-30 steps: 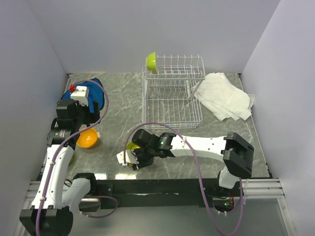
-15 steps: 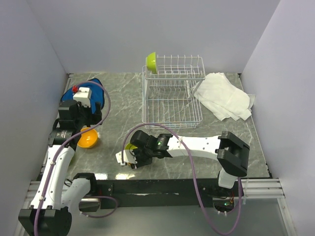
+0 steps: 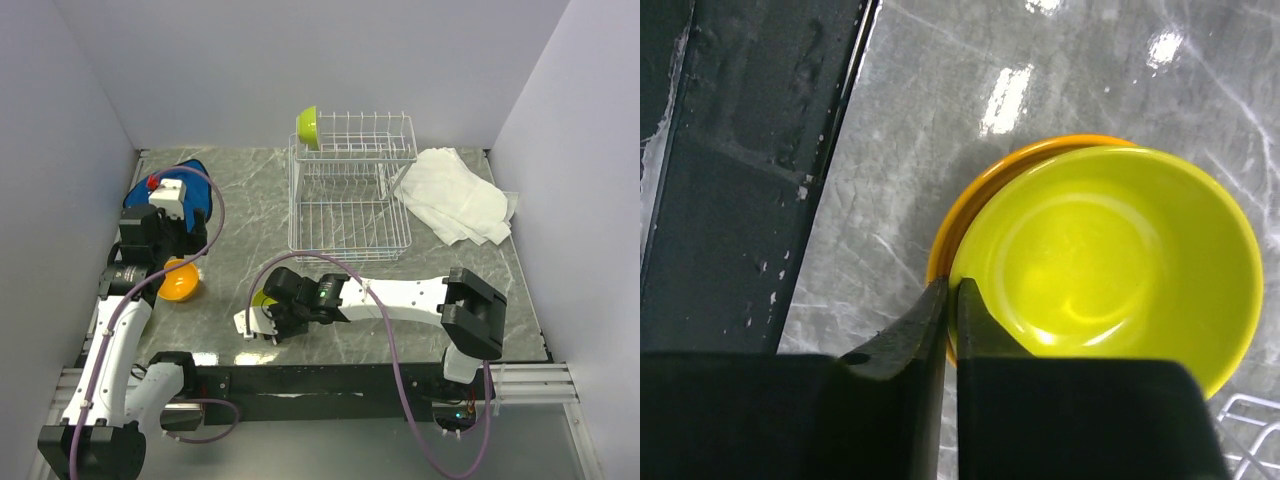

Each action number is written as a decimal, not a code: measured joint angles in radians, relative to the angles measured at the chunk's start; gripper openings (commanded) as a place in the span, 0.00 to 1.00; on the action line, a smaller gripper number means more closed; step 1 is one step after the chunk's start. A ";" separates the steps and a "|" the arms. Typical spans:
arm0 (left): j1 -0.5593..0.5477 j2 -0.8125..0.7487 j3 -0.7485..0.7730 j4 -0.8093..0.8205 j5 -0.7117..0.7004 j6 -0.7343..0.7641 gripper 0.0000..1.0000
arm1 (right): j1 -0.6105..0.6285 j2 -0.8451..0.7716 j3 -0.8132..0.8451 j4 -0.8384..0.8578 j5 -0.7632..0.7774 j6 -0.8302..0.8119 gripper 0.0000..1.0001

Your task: Load the bowls into the dish rack

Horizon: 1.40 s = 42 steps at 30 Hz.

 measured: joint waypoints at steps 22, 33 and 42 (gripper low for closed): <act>0.000 0.061 0.035 -0.013 0.012 0.000 0.97 | -0.057 -0.175 0.123 -0.137 -0.007 -0.016 0.00; 0.000 0.168 0.220 -0.032 0.035 0.028 0.97 | -0.342 -0.148 0.643 -0.151 -0.113 0.193 0.00; 0.000 0.220 0.231 0.061 0.181 0.079 0.97 | -0.734 -0.097 0.761 0.138 -0.344 0.672 0.00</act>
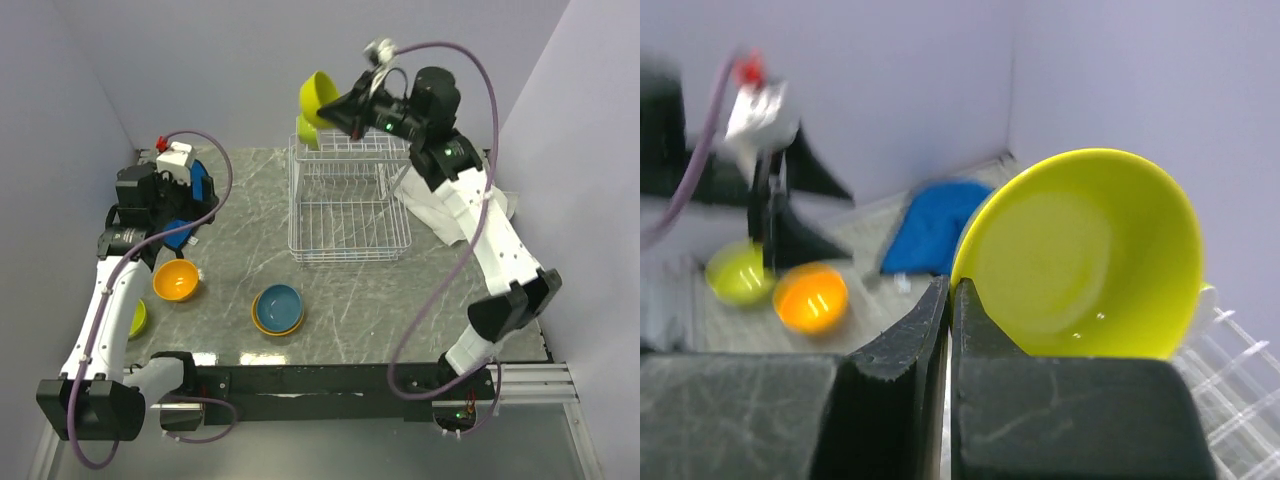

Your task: Load the bowls into the dish rack

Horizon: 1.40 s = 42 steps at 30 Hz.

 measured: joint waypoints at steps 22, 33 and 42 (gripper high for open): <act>0.000 0.267 0.193 -0.090 0.108 0.180 0.97 | -0.320 0.426 0.026 0.859 -0.302 1.187 0.00; 0.000 0.291 0.226 -0.138 0.067 0.209 0.97 | -0.320 0.538 0.027 0.857 -0.244 1.248 0.00; -0.008 0.319 0.233 -0.138 0.034 0.212 0.97 | -0.320 0.538 0.013 0.869 -0.188 1.252 0.00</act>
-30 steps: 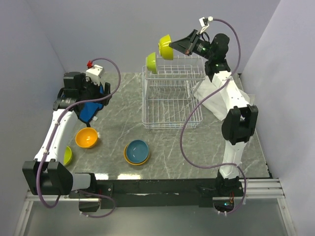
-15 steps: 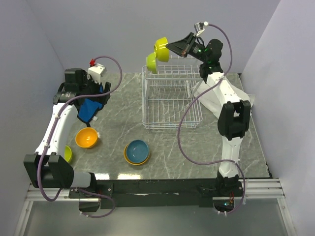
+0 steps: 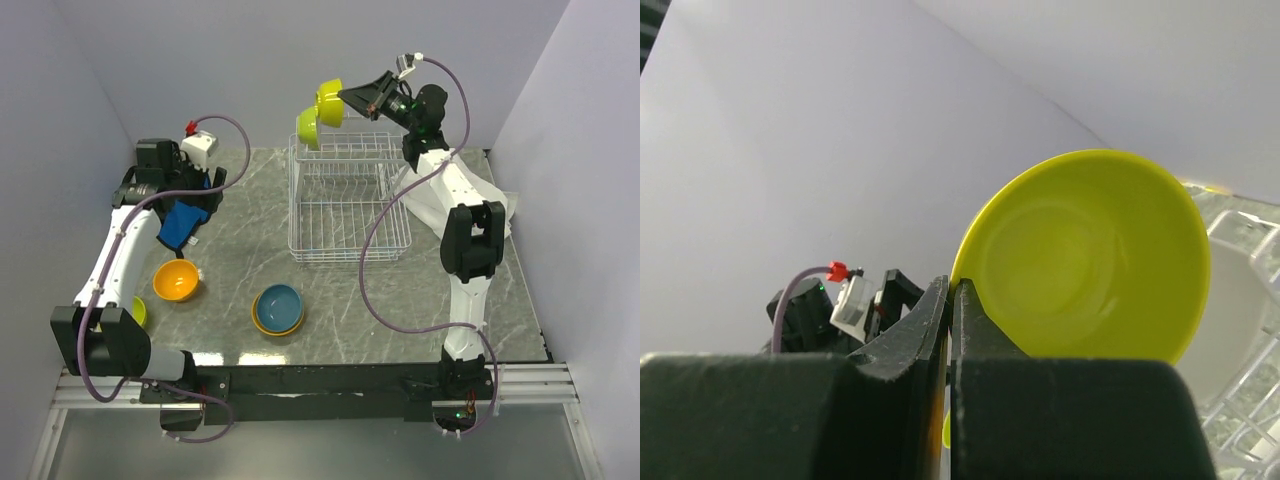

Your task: Load the bowls into the dish rack

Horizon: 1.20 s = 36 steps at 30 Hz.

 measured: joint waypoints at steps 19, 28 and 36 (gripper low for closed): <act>-0.033 0.019 0.000 0.005 -0.026 0.006 0.97 | 0.042 0.000 -0.076 -0.026 0.056 0.010 0.00; -0.050 0.048 0.000 0.005 -0.032 0.006 0.97 | 0.045 0.002 -0.105 -0.036 0.076 0.022 0.00; -0.085 0.074 0.009 0.007 -0.053 0.006 0.97 | 0.042 0.004 -0.105 -0.037 0.075 0.017 0.00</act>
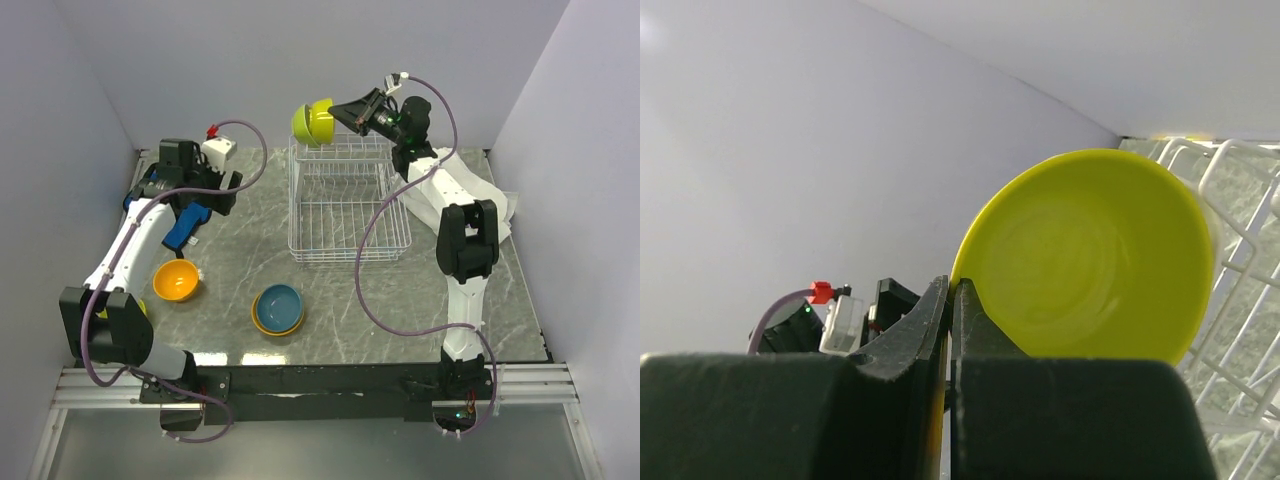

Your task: Load the bowls into the dish rack

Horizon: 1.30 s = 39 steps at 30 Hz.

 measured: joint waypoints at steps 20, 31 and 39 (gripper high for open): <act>-0.052 0.042 0.006 0.039 -0.029 -0.002 0.97 | -0.028 0.002 -0.017 -0.039 -0.005 -0.056 0.00; -0.072 0.042 0.006 0.045 -0.055 -0.001 0.97 | -0.017 0.012 -0.007 -0.092 0.005 -0.107 0.22; -0.080 0.042 0.006 0.055 -0.073 -0.001 0.97 | -0.018 0.014 -0.006 -0.100 -0.003 -0.135 0.36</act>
